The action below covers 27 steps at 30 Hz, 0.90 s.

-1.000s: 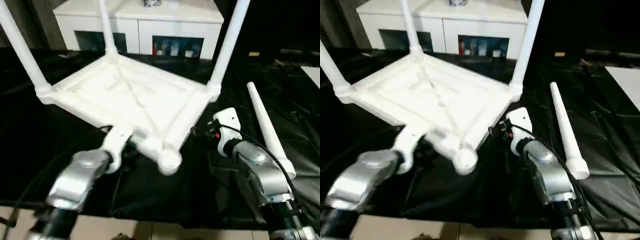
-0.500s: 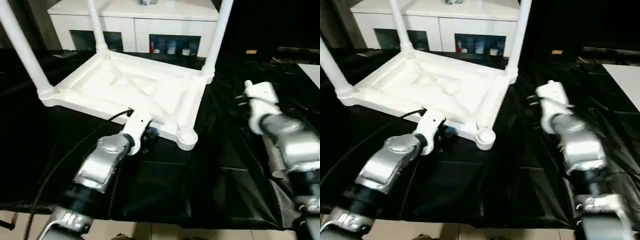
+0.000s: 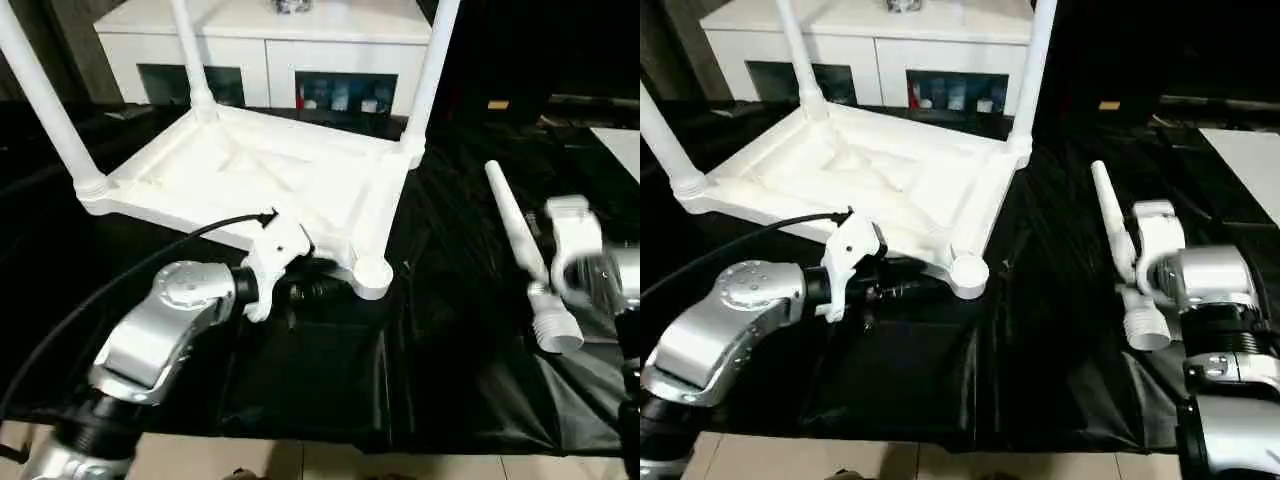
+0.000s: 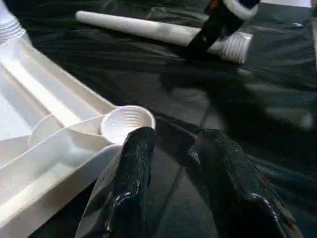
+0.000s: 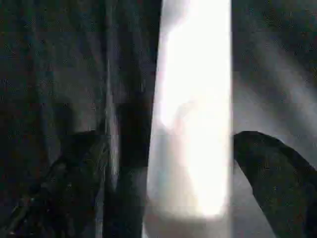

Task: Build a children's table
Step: Pick table leg

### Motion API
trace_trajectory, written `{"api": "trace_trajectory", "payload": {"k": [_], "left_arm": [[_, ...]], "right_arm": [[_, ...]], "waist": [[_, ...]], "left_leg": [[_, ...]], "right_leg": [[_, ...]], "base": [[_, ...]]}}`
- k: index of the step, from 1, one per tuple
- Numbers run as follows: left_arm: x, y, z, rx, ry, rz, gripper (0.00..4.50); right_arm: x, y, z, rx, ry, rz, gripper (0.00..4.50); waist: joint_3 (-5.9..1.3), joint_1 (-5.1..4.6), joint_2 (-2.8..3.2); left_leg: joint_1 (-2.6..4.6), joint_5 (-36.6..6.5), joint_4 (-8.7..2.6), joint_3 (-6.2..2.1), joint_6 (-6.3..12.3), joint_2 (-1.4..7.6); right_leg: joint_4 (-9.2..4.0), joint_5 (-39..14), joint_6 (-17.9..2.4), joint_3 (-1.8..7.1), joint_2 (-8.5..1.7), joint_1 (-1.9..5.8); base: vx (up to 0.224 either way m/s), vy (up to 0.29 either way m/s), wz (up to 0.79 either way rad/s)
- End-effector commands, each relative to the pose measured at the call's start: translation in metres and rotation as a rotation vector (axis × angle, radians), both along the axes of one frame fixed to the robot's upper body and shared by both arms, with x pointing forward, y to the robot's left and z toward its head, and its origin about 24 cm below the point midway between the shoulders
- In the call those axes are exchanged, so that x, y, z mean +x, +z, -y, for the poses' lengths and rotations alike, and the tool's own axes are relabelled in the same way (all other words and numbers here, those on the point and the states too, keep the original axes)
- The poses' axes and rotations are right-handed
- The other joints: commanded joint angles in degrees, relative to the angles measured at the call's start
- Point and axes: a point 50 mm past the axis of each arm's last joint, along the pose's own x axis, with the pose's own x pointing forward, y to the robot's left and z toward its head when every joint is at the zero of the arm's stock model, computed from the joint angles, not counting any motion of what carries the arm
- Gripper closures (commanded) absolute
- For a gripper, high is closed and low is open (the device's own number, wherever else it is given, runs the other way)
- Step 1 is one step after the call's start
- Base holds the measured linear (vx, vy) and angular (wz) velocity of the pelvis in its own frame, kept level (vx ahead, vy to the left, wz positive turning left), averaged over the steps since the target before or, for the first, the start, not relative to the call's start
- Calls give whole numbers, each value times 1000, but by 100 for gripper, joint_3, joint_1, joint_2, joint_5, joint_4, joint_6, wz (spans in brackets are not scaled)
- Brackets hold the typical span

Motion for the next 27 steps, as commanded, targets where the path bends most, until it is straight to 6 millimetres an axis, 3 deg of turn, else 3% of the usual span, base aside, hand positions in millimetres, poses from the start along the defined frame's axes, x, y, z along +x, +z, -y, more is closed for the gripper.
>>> {"api": "trace_trajectory", "payload": {"k": [1,7,27], "left_arm": [[-3,5,3,-1,-37,3,273],[-8,15,3,2,-86,-3,273],[-5,20,-3,24,-50,23,273]], "right_arm": [[0,2,4,31,-38,1,24],[-1,-4,6,95,-79,-22,86],[4,0,8,85,-120,9,250]], "waist": [[-351,2,-57],[-348,-4,-45],[-362,-7,-75]], "left_leg": [[115,-1231,-383,-126,-88,253],[120,-1395,-383,-139,-146,243],[103,-1274,-375,-128,-129,235]], "right_leg": [[-433,-1602,-1313,207,-316,245],[-454,-1942,-1191,194,-315,223],[-433,-1831,-1172,190,-296,219]], "base": [[0,0,0],[0,0,0],[0,0,0]]}}
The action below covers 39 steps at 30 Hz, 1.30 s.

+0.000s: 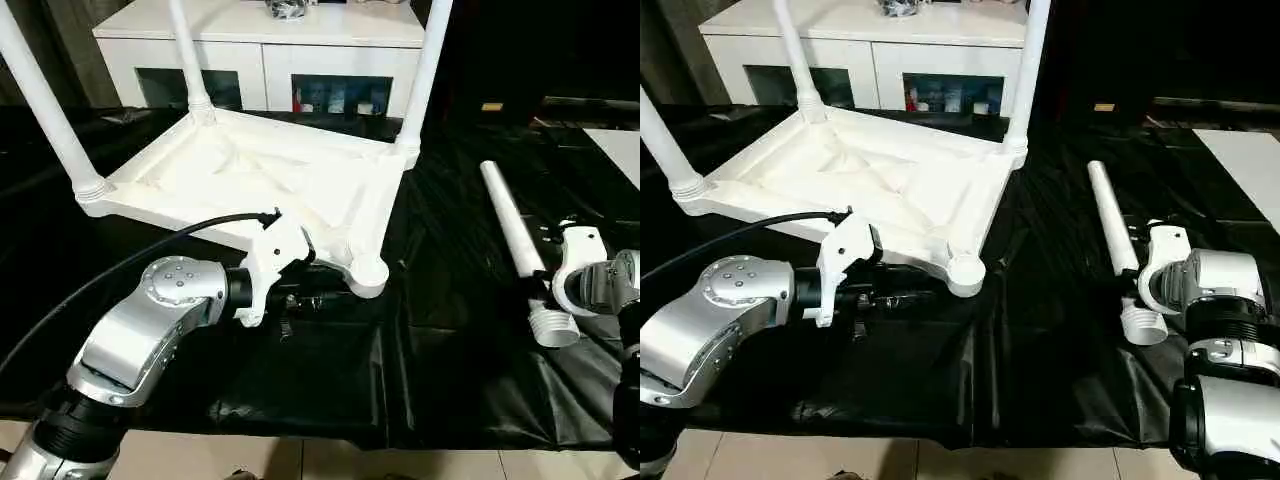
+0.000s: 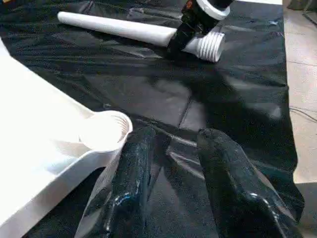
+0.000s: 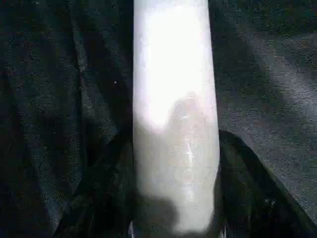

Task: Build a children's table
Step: Pick table leg

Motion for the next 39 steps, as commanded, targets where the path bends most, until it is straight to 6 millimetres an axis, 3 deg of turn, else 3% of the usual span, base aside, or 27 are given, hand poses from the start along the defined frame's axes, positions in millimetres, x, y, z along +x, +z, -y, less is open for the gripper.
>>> {"api": "trace_trajectory", "payload": {"k": [1,7,8,11,12,13,16,20,24,28,35,36,39], "left_arm": [[2,8,0,2,6,32,273],[7,10,-1,-19,45,25,273],[11,12,-1,-41,83,25,256],[32,26,-2,-157,272,39,235],[39,33,-1,-233,330,32,228],[45,41,2,-314,366,21,217],[51,53,7,-433,402,-8,196],[59,74,17,-623,405,-74,154],[66,88,22,-724,407,-121,126],[68,94,27,-766,398,-150,99],[79,94,23,-852,489,-227,52],[79,94,23,-857,490,-231,26],[80,95,21,-902,494,-259,7]], "right_arm": [[1,2,-1,16,-15,9,254],[4,12,-5,25,-19,49,263],[6,17,-5,9,-19,85,263],[23,58,-15,-43,24,407,264],[28,80,-24,-46,60,575,264],[31,97,-35,-39,95,702,264],[31,117,-50,-29,147,843,264],[22,141,-88,-93,326,1070,264],[13,136,-123,-121,518,1107,264],[3,116,-163,-146,761,1071,264],[-10,105,-194,-141,899,1086,264],[-11,103,-196,-143,911,1084,264],[-15,96,-205,-167,974,1071,264]], "waist": [[-360,3,-73],[-372,4,-68],[-369,6,-72],[-378,26,-84],[-392,28,-85],[-385,26,-86],[-405,40,-85],[-419,63,-83],[-429,85,-78],[-400,85,-95],[-399,86,-100],[-400,90,-106],[-398,85,-118]], "left_leg": [[86,-1286,-379,-124,-111,233],[79,-1178,-375,-121,-90,230],[71,-1132,-372,-109,-95,229],[72,-1077,-365,-109,-85,229],[83,-1076,-363,-113,-67,227],[46,-1021,-359,-107,-36,223],[54,-834,-363,-123,136,232],[40,-619,-341,-104,316,221],[42,-519,-335,-116,405,239],[10,-639,-346,-122,390,239],[11,-685,-346,-128,286,236],[8,-678,-351,-137,298,238],[2,-625,-350,-137,326,247]], "right_leg": [[-455,-1839,-1173,193,-299,214],[-437,-1669,-1191,192,-287,225],[-433,-1591,-1187,204,-284,230],[-438,-1531,-1139,206,-292,235],[-430,-1534,-1129,202,-292,242],[-426,-1454,-1110,214,-304,267],[-409,-1293,-1150,198,-293,258],[-389,-921,-1252,201,-275,262],[-373,-718,-1346,196,-280,265],[-400,-1005,-1243,204,-299,271],[-403,-1005,-1133,214,-294,260],[-397,-975,-1118,212,-295,270],[-377,-810,-1200,215,-302,271]], "base": [[0,0,0],[0,0,0],[0,0,0],[0,0,0],[0,0,0],[0,0,0],[0,0,0],[0,0,0],[0,0,0],[0,0,0],[0,0,0],[0,0,0],[0,0,0]]}}
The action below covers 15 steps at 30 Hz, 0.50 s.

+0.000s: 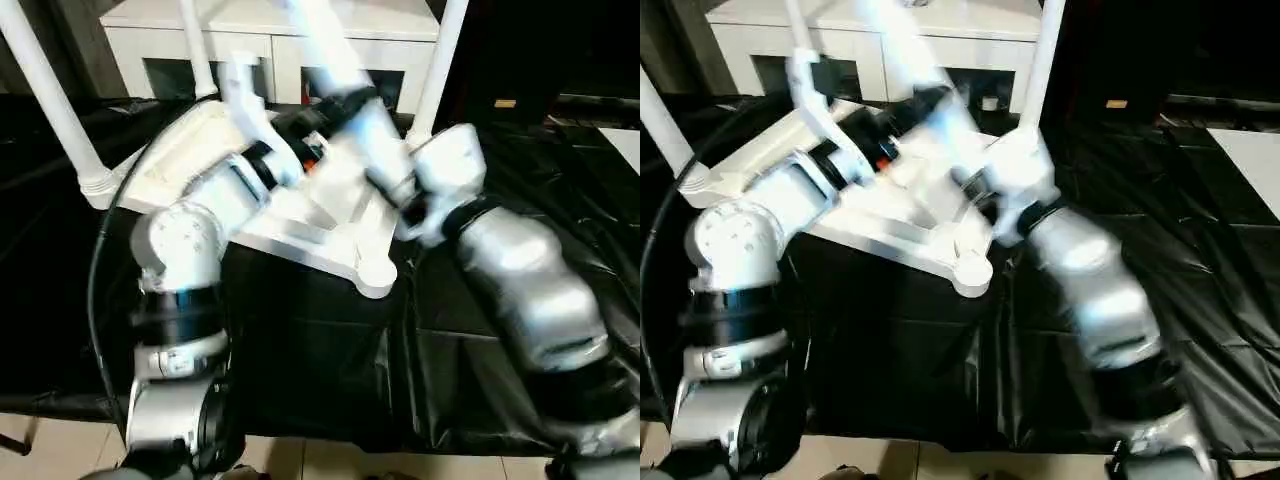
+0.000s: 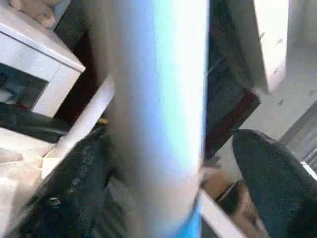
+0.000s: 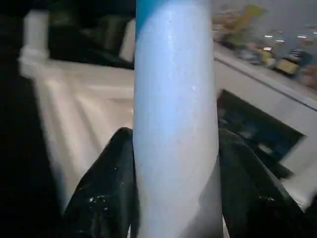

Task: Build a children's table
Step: Pick table leg

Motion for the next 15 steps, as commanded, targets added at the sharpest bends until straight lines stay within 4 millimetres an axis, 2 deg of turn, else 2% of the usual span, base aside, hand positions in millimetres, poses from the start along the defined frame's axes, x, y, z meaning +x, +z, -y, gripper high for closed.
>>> {"api": "trace_trajectory", "payload": {"k": [1,8,11,15], "left_arm": [[1,5,2,-12,-4,-3,7],[2,1,0,-13,-3,-44,0],[1,-1,1,4,-10,-47,35],[0,-4,5,32,-21,-51,56]], "right_arm": [[-4,3,-4,-18,25,38,264],[-3,1,-9,-24,21,41,264],[-2,1,-11,-19,19,42,264],[-3,1,-14,-6,22,40,264]], "waist": [[-424,14,-84],[-420,16,-82],[-421,17,-88],[-420,19,-95]], "left_leg": [[87,-631,-360,-134,314,245],[97,-670,-363,-137,278,247],[94,-616,-359,-134,313,244],[95,-615,-359,-133,317,245]], "right_leg": [[-362,-805,-1216,220,-302,318],[-362,-839,-1173,226,-303,314],[-352,-724,-1210,227,-302,318],[-350,-762,-1201,229,-306,320]], "base": [[0,0,0],[0,0,0],[0,0,0],[0,0,0]]}}
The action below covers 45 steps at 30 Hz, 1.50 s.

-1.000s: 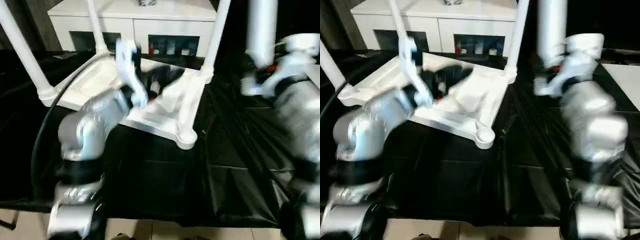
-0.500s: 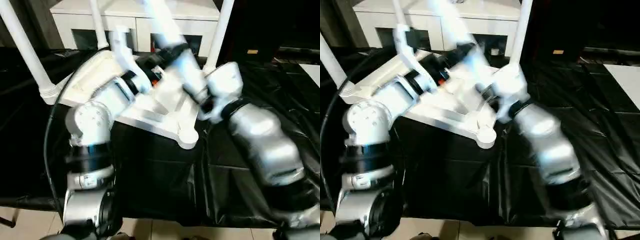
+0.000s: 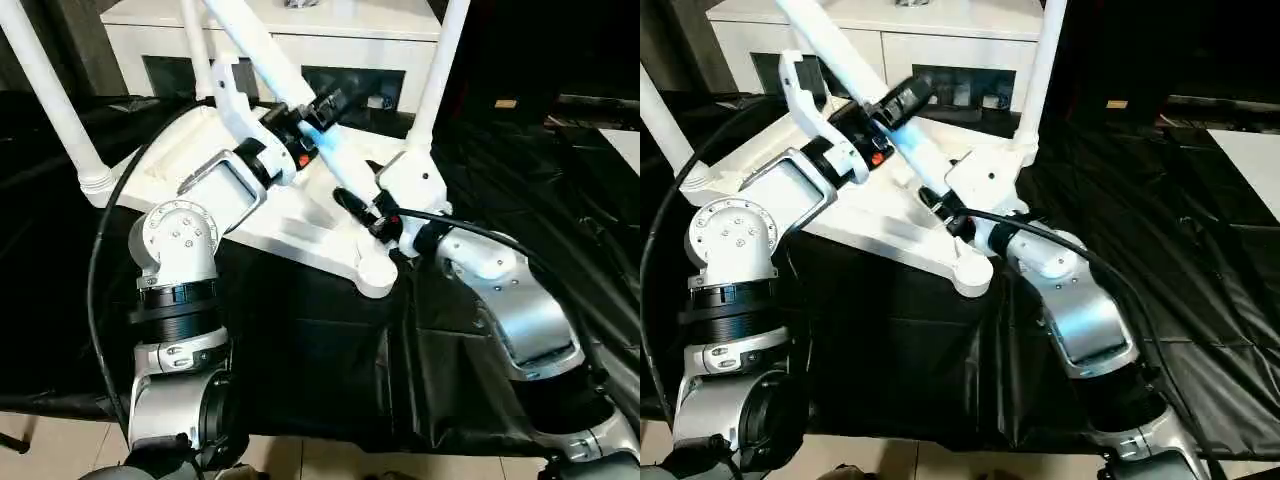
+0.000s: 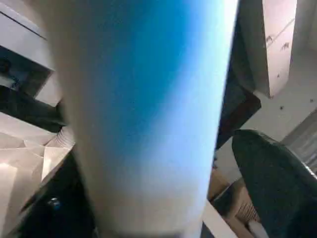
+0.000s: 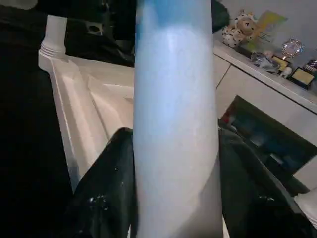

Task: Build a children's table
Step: Pick table leg

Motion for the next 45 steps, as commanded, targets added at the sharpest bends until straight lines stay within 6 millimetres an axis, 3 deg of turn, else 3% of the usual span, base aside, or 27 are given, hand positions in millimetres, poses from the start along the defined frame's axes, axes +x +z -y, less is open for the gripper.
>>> {"api": "trace_trajectory", "payload": {"k": [1,19,22,28,30,33,36,39,42,45], "left_arm": [[-2,1,3,29,-12,5,66],[-1,-6,0,53,20,-12,220],[0,-8,-4,83,30,-10,257],[2,-8,-10,181,28,20,264],[2,-8,-11,206,13,32,265],[-1,-5,-11,235,-49,59,265],[-4,-2,-9,275,-130,83,265],[-7,0,-7,300,-189,101,265],[-10,1,-3,334,-249,122,265],[-11,2,0,358,-286,135,265]], "right_arm": [[0,3,-2,7,1,21,264],[4,6,0,32,-38,16,264],[5,10,-1,99,-20,-8,194],[5,17,8,192,23,-81,160],[5,20,12,225,58,-123,141],[6,25,24,270,111,-196,139],[4,27,39,257,216,-297,139],[2,31,46,279,303,-369,139],[3,25,49,207,322,-440,139],[-2,13,46,125,360,-498,139]], "waist": [[-427,8,-73],[-435,4,-64],[-436,3,-51],[-442,9,-71],[-443,16,-53],[-444,28,-55],[-447,82,-19],[-451,95,-47],[-437,98,-91],[-439,112,-88]], "left_leg": [[95,-627,-366,-131,315,246],[100,-566,-359,-133,289,245],[103,-594,-359,-130,292,241],[116,-526,-362,-130,324,247],[113,-505,-362,-134,346,248],[120,-485,-362,-132,333,246],[138,-491,-352,-133,308,258],[135,-488,-346,-125,263,244],[117,-500,-345,-123,230,252],[119,-512,-341,-127,196,258]], "right_leg": [[-357,-778,-1201,229,-305,318],[-333,-633,-1213,231,-300,327],[-334,-655,-1220,233,-303,324],[-320,-548,-1216,231,-293,327],[-305,-514,-1224,232,-294,332],[-301,-472,-1291,228,-293,342],[-283,-458,-1329,231,-300,344],[-295,-529,-1345,230,-308,355],[-307,-710,-1373,224,-326,344],[-308,-825,-1336,231,-343,346]], "base": [[0,0,0],[0,0,0],[0,0,0],[0,0,0],[0,0,0],[0,0,0],[0,0,0],[0,0,0],[0,0,0],[0,0,0]]}}
